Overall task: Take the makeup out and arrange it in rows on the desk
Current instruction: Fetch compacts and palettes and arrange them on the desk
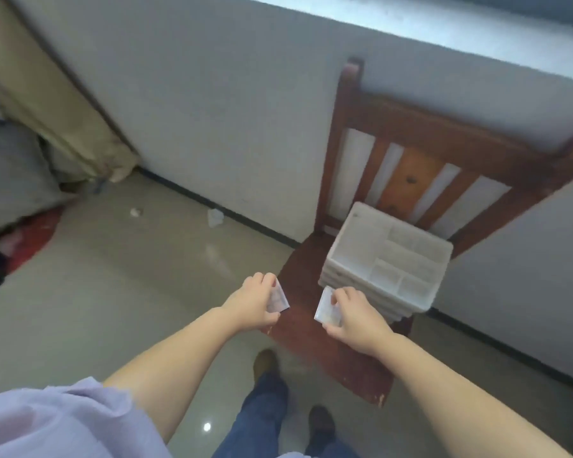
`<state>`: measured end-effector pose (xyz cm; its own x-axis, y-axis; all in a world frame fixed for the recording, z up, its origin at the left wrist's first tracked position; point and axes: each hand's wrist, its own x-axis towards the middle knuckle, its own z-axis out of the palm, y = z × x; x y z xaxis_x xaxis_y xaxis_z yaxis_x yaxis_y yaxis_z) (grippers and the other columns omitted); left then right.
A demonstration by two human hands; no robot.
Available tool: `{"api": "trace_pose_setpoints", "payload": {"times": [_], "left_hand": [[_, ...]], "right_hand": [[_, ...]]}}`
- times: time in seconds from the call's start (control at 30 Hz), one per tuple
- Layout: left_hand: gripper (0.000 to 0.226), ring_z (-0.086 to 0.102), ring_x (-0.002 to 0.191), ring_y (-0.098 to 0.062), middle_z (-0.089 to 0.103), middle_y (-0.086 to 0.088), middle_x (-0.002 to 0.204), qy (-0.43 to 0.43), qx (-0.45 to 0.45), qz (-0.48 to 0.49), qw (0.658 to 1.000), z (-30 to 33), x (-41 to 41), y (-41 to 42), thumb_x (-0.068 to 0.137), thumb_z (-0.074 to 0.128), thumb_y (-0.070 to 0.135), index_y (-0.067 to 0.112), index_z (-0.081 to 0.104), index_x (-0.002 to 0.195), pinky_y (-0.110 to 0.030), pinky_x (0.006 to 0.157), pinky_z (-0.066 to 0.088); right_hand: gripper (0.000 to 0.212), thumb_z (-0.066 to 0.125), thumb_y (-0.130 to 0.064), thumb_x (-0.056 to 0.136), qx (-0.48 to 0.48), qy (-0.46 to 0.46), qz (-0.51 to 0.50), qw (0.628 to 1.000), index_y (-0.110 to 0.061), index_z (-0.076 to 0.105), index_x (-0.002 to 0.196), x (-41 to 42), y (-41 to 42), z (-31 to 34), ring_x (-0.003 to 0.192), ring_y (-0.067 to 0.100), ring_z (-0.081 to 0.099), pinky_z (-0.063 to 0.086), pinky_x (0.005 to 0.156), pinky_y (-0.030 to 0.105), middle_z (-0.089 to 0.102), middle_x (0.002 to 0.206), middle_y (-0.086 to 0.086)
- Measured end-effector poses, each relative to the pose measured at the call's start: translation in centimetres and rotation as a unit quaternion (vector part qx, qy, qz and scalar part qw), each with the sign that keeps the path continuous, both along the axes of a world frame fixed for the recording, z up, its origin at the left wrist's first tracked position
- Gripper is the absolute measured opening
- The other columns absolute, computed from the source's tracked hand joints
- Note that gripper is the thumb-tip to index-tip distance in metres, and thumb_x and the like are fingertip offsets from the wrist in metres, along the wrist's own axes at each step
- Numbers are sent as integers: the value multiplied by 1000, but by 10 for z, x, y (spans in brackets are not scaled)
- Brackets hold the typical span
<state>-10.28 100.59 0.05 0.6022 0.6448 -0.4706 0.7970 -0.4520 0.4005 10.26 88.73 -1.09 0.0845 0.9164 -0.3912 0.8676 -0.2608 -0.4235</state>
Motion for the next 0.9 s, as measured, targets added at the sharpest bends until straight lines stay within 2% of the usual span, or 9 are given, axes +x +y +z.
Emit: {"api": "trace_pose_setpoints", "payload": {"times": [0.2,0.4,0.53,0.6,0.67,0.7,0.77,0.83,0.9], "left_hand": [[41,41,109,-24,42,-6,114,-18,93,248,964,20,-88,-87,80,62,33,9,45,108,-35,89,43],[42,43,112,-22,42,-2,118,4,104,432,896,21,-156,-199,79,62,38,14,45,108,-32,82,43],[42,42,114,-22,44,-3,119,-5,127,516,847,31,-192,-267,77,64,36,14,46,108,-32,86,44],[42,41,115,-21,43,-2,119,-8,145,543,827,38,-213,-304,77,64,36,14,45,108,-32,87,44],[42,40,116,-21,42,-1,119,-1,156,569,808,46,-238,-347,77,63,37,15,44,107,-35,87,46],[42,39,116,-20,41,-1,119,6,159,583,797,50,-253,-370,77,63,37,16,44,107,-36,87,47],[43,39,117,-20,40,-1,121,22,163,610,775,53,-284,-419,77,63,38,15,44,109,-36,87,47],[43,39,116,-20,40,-1,121,35,168,633,755,55,-314,-475,77,63,37,15,43,109,-35,87,46],[42,39,115,-19,40,0,119,42,165,652,739,56,-342,-534,77,62,37,16,43,108,-34,84,46]], "right_hand": [[46,58,-44,83,52,0,216,975,-14,46,116,-56,12,33,112,20,42,40,85,25,44,123,0],[40,52,-36,86,47,-45,406,911,-10,45,116,-134,-6,53,112,23,42,44,87,31,45,120,2],[44,27,-38,85,65,-36,489,869,-13,47,115,-195,-35,62,103,17,42,40,76,25,46,118,4],[34,48,-38,81,59,-32,505,861,-19,51,109,-230,-58,73,91,14,43,33,64,14,51,110,2],[48,76,-35,63,95,-28,586,804,-13,55,100,-270,-88,79,77,20,55,45,57,18,60,93,6],[54,78,-36,63,125,-42,619,774,-10,52,104,-288,-104,77,81,24,57,51,65,24,60,95,8],[53,61,-40,81,93,-56,642,759,-9,43,120,-330,-142,78,108,28,48,44,90,31,49,121,9],[53,53,-42,87,83,-37,650,755,-10,38,127,-366,-184,77,117,27,40,37,98,32,41,129,7],[57,46,-39,92,95,-40,682,724,-5,32,136,-402,-231,75,121,28,38,33,102,34,39,130,9]]}}
